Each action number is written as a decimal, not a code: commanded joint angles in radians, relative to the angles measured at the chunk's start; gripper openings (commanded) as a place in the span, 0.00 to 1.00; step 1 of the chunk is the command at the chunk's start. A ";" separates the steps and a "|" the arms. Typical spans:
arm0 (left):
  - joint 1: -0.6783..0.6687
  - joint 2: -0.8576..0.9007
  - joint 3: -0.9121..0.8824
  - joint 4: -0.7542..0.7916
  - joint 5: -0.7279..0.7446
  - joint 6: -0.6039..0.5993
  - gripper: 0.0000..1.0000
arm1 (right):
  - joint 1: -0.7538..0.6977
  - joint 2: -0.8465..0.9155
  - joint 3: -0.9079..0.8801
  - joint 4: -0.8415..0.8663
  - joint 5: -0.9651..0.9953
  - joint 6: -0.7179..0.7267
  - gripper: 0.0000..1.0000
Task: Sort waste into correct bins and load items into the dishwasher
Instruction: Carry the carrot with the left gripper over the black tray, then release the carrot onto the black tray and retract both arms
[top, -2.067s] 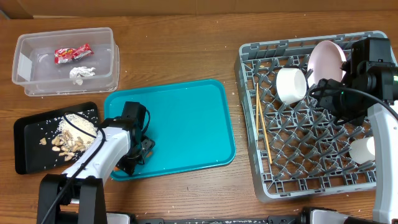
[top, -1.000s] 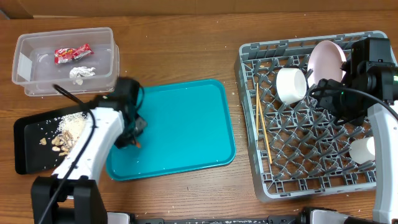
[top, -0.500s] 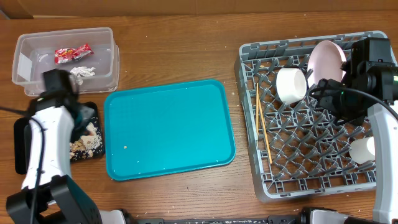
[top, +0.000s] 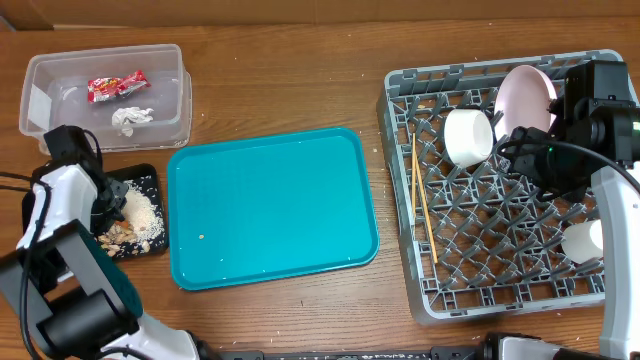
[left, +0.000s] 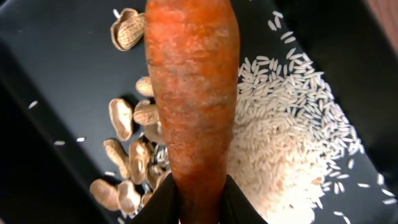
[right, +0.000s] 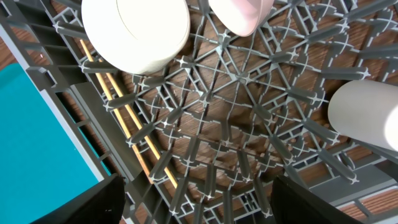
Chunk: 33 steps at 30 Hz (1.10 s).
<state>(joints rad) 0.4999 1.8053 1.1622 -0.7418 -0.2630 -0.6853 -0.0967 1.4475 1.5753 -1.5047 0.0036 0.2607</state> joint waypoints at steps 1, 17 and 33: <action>0.005 0.029 0.019 0.011 -0.017 0.029 0.22 | -0.001 0.002 -0.004 0.002 -0.005 -0.006 0.77; 0.001 0.024 0.128 -0.039 0.037 0.107 0.60 | -0.001 0.002 -0.004 0.029 -0.006 -0.006 0.98; -0.412 -0.041 0.570 -0.607 0.308 0.491 0.79 | 0.000 0.032 -0.004 0.104 -0.401 -0.254 1.00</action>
<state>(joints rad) 0.1864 1.8027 1.6775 -1.2430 -0.0433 -0.3313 -0.0971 1.4517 1.5738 -1.3350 -0.3668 0.0673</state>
